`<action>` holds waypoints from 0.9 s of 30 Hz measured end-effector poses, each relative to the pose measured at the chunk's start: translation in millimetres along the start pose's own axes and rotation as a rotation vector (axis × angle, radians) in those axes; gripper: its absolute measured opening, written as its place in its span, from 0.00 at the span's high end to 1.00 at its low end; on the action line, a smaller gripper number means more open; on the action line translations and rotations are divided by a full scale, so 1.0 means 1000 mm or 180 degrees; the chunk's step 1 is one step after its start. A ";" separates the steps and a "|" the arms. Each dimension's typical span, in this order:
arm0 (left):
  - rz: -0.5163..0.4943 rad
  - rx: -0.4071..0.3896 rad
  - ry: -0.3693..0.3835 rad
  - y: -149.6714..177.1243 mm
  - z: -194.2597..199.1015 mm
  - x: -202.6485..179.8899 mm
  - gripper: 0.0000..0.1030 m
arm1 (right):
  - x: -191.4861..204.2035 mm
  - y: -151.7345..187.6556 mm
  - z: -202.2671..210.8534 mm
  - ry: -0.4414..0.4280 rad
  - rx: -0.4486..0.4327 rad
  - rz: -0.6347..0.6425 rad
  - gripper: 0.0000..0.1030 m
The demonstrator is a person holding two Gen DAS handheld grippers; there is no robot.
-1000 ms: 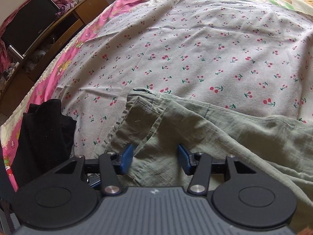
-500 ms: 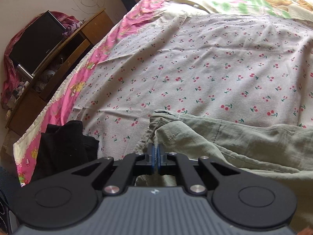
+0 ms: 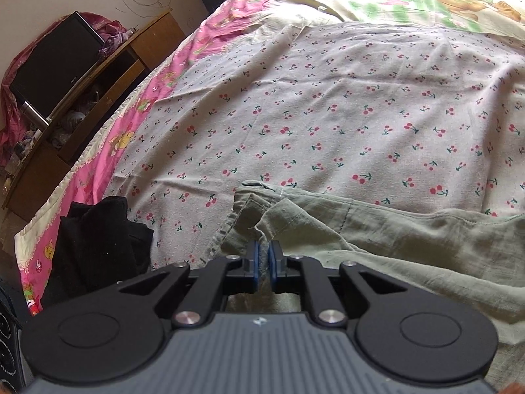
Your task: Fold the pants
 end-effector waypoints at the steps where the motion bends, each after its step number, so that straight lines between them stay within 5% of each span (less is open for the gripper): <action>1: -0.0038 0.0017 0.0012 0.001 -0.003 -0.002 0.37 | -0.002 -0.002 0.000 0.0033 -0.0009 -0.0005 0.84; 2: -0.0062 0.0041 0.0002 0.002 -0.004 -0.003 0.38 | -0.005 -0.005 0.000 0.0051 -0.0021 -0.0024 0.80; 4: -0.0086 0.0042 -0.0022 0.005 -0.003 -0.004 0.59 | -0.006 -0.011 -0.005 0.0093 -0.0013 -0.0032 0.67; 7: -0.0026 0.0022 -0.0044 0.006 0.003 0.000 0.73 | 0.003 -0.017 -0.016 0.0217 -0.0007 0.0153 0.66; 12: 0.0015 0.0010 -0.0062 0.011 0.009 0.007 0.79 | 0.003 -0.005 -0.050 0.0558 0.0366 0.0409 0.67; 14: -0.0007 -0.0025 -0.0052 0.011 0.012 0.006 0.79 | -0.003 -0.002 -0.054 0.0583 0.0383 0.0371 0.79; 15: -0.0013 -0.0045 -0.0036 0.011 0.013 0.006 0.79 | -0.005 -0.002 -0.052 0.0541 0.0365 0.0323 0.97; 16: -0.0010 -0.0069 -0.0020 0.011 0.015 0.006 0.80 | -0.006 -0.002 -0.049 0.0520 0.0345 0.0242 1.00; 24: 0.0122 -0.0190 0.0037 0.008 0.031 0.021 0.82 | 0.004 -0.021 -0.014 0.0333 -0.0010 0.0213 1.00; 27: 0.0111 -0.0182 0.0054 0.009 0.029 0.020 0.82 | 0.008 -0.027 -0.018 0.0346 0.0024 0.0436 0.87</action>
Point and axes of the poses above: each gripper's, at about its wrist camera, not at the fingertips, and z roughly against the way its jaws point, x to its left, y to its underside, the point moved 6 cm from there along -z, roughly the way its jaws point, and after that the axes turned 1 degree about -y, right-handed, at the moved point
